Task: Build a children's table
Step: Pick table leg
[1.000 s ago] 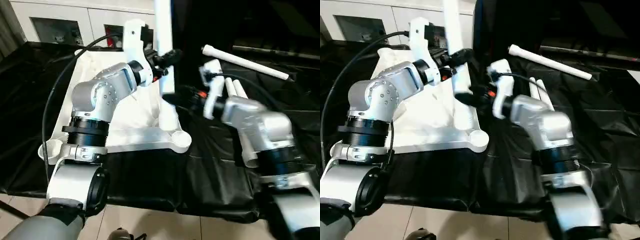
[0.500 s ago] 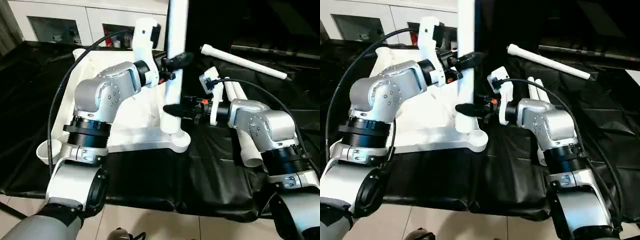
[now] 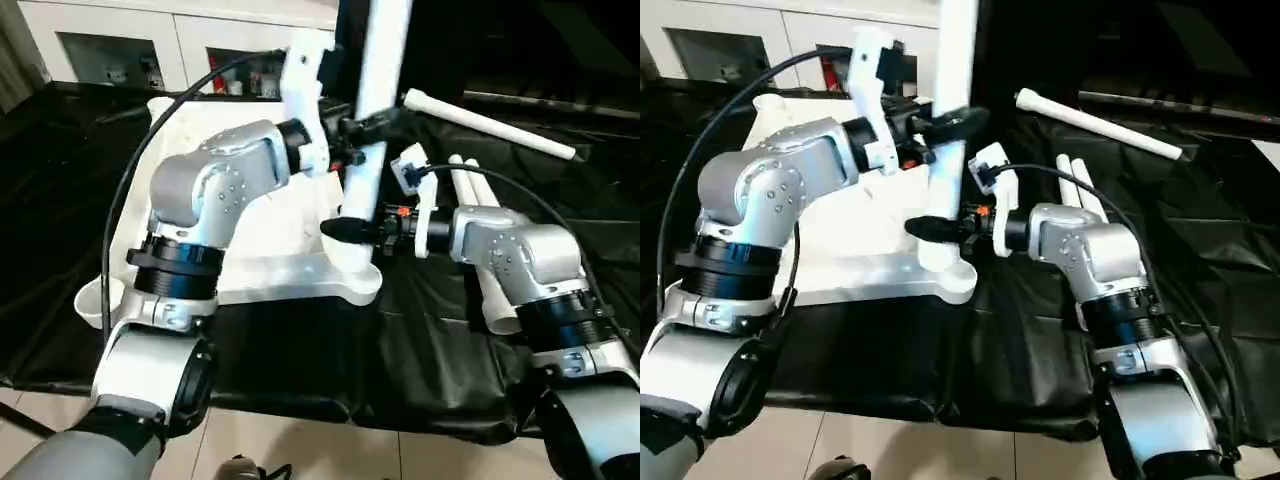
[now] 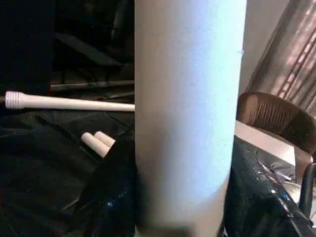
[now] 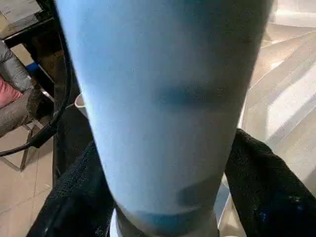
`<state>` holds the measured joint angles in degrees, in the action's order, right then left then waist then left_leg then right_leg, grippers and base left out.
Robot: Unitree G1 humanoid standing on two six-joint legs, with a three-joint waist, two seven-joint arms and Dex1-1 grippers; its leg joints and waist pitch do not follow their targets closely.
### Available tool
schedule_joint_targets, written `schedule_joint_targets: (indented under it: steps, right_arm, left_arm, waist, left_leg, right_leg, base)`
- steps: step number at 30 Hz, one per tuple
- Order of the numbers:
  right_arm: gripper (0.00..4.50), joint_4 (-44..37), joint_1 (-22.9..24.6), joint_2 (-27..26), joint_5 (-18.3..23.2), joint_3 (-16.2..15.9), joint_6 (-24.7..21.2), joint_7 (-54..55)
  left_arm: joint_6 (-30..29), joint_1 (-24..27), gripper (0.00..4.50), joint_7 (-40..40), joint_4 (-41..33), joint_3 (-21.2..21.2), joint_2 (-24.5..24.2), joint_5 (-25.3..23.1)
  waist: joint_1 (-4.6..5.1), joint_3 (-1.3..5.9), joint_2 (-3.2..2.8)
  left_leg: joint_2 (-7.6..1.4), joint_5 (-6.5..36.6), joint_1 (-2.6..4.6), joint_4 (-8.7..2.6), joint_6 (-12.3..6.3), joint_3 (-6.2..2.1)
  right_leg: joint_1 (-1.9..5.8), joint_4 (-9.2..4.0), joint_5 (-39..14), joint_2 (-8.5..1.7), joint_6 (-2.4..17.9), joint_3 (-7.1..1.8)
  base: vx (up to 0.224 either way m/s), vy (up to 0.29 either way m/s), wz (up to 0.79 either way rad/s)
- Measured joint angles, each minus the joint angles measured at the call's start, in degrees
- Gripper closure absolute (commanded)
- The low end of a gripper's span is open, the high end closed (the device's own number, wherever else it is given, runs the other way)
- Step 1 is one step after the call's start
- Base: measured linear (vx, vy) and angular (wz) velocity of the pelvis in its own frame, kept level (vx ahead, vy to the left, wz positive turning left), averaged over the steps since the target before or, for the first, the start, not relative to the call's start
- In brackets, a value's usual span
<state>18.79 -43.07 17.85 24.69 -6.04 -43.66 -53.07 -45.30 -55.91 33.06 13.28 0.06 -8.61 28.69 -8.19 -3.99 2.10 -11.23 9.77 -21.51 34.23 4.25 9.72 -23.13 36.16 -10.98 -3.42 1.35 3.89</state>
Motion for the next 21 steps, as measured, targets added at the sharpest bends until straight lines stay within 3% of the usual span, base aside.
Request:
schedule_joint_targets:
  steps: [13,21]
  right_arm:
    - [1.37,-0.02,-0.31,0.02,0.41,0.0,-0.98,-0.6]
    - [2.08,-0.02,-0.31,-0.11,0.52,0.0,-1.0,-1.1]
  left_arm:
    - [-0.67,1.12,2.67,1.14,-0.83,-0.37,-0.39,-0.05]
    - [-0.89,1.29,2.67,1.14,-0.83,-0.36,-0.44,-0.11]
  waist:
    - [0.01,0.0,0.0]
    - [0.0,0.0,0.0]
  left_leg:
    - [0.0,0.0,0.0,0.0,0.0,0.0]
    - [0.0,0.0,0.0,0.01,0.0,0.0]
  right_leg:
    - [0.0,0.0,0.0,0.0,0.0,0.0]
    - [0.0,0.01,0.0,0.0,0.0,0.0]
  base:
    - [0.0,0.0,0.0]
    - [0.0,0.0,0.0]
